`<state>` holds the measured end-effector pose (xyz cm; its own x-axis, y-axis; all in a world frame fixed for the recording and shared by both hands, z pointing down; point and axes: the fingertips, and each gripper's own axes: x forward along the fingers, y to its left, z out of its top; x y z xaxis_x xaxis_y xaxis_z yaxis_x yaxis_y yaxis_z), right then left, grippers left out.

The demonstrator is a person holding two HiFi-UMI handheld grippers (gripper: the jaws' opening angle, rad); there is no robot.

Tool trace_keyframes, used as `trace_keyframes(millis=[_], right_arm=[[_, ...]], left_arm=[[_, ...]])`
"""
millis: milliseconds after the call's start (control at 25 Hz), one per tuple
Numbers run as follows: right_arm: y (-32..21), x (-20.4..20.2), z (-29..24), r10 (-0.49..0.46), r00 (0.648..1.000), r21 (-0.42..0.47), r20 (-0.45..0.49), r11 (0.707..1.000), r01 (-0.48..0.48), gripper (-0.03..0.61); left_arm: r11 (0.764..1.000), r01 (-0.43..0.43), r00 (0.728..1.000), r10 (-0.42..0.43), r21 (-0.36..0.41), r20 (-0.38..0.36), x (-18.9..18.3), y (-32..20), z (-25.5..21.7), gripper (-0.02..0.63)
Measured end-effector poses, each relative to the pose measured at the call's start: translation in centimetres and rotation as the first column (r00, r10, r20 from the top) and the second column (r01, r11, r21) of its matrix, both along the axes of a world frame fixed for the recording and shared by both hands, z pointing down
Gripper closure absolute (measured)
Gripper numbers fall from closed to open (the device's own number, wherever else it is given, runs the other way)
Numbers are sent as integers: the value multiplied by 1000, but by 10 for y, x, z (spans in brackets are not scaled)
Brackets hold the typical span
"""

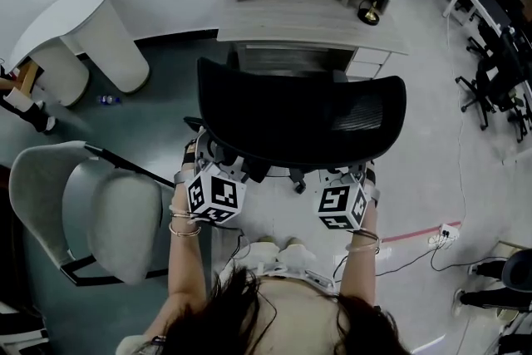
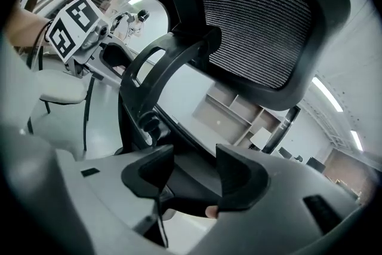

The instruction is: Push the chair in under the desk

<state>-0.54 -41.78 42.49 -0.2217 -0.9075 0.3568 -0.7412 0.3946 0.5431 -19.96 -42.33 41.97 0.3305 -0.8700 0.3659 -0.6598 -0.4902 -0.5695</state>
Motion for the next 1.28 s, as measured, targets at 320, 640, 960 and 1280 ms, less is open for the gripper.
trace_keyframes(millis=[320, 640, 960, 1280], right_arm=[[-44, 10, 1, 21, 1000, 3, -14, 1000, -21, 364], [-64, 25, -2, 48, 999, -6, -10, 999, -48, 364], [-65, 25, -4, 38, 999, 10, 16, 999, -38, 364], [-64, 23, -6, 11, 1000, 4, 20, 1000, -11, 364]], left_arm=[[1000, -14, 1000, 14, 2, 3, 10, -46, 1, 388], [1000, -20, 997, 21, 24, -70, 24, -57, -8, 390], [1000, -11, 999, 12, 26, -49, 24, -59, -10, 390], [1000, 10, 999, -9, 4, -46, 24, -57, -11, 390]])
